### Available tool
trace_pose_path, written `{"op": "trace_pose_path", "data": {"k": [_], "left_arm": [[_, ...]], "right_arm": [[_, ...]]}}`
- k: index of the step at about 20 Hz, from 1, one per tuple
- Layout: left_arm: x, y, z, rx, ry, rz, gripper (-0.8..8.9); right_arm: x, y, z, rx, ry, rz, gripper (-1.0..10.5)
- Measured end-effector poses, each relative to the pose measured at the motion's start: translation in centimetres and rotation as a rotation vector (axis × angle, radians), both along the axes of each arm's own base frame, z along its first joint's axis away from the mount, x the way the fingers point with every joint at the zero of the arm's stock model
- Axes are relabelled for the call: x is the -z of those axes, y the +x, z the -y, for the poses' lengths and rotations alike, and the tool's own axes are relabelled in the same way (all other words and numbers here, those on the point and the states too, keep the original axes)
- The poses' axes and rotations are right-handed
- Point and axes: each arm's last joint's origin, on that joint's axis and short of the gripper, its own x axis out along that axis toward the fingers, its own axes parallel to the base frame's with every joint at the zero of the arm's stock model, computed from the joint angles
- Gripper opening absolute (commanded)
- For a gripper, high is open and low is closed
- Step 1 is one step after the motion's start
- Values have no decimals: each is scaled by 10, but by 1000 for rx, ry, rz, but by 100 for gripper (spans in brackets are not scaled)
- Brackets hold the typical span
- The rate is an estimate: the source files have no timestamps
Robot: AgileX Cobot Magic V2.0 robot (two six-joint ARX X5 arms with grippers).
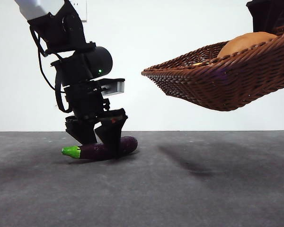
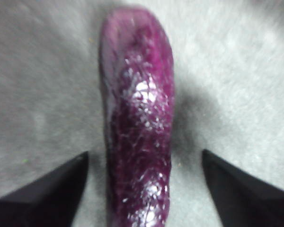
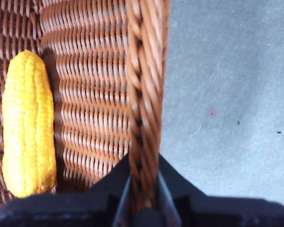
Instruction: Help me put the vegetables on the table into the basket
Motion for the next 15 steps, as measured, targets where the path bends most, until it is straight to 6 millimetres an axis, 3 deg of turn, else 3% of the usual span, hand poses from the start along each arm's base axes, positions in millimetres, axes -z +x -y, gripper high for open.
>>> {"op": "trace_pose_path", "data": {"k": [1, 6, 8, 12, 15], "left_arm": [[-1, 1, 1, -9, -9, 9, -5], [-3, 2, 3, -30, -28, 20, -12], [-13, 3, 5, -37, -31, -16, -12], [-68, 11, 9, -99, -79, 2, -12], [-132, 1, 4, -166, -182, 104, -12]], "right_arm": [[0, 0, 0, 0, 0, 1, -8], [0, 0, 0, -3, -1, 2, -8], [0, 0, 0, -4, -1, 2, -8], [0, 0, 0, -4, -1, 3, -8], [0, 0, 0, -4, -1, 3, -8]]}}
